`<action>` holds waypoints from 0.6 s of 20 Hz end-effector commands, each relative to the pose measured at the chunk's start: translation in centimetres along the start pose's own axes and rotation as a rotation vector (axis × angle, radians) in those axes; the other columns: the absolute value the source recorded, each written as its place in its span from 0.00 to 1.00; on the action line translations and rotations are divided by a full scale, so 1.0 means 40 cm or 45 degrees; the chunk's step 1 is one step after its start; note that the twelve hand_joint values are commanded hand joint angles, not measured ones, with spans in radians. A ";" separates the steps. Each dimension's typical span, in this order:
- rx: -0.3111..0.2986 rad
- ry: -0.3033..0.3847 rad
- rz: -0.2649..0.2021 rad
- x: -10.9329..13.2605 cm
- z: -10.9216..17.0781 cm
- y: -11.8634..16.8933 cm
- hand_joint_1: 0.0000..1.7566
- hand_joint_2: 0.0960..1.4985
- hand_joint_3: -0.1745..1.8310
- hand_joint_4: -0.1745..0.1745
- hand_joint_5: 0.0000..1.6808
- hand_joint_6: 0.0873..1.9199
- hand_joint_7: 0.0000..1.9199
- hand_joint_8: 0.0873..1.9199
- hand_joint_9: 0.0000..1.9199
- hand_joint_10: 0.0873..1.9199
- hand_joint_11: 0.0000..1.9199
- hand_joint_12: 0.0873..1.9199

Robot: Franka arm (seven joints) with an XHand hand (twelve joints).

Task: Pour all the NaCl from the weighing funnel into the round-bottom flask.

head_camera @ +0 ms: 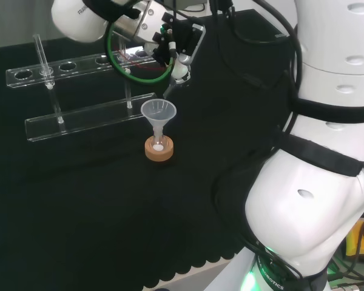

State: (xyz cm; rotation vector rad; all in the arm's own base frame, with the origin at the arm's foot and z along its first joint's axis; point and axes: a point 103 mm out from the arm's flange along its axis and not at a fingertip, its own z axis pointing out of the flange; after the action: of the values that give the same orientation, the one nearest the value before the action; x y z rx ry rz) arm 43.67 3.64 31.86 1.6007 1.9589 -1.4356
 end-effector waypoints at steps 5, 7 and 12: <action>-0.023 0.200 -0.013 -0.039 0.057 0.001 0.61 0.44 0.44 1.00 0.66 0.49 0.30 0.31 0.42 0.23 0.23 0.66; -0.027 0.219 -0.012 -0.045 0.067 0.003 0.61 0.44 0.44 1.00 0.66 0.49 0.30 0.31 0.42 0.23 0.23 0.66; -0.047 0.293 -0.016 -0.057 0.092 0.011 0.61 0.44 0.44 1.00 0.66 0.49 0.30 0.31 0.42 0.23 0.23 0.66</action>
State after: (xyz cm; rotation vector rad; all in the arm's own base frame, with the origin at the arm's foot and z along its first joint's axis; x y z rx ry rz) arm 43.55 0.18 31.65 1.7759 2.0793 -1.2991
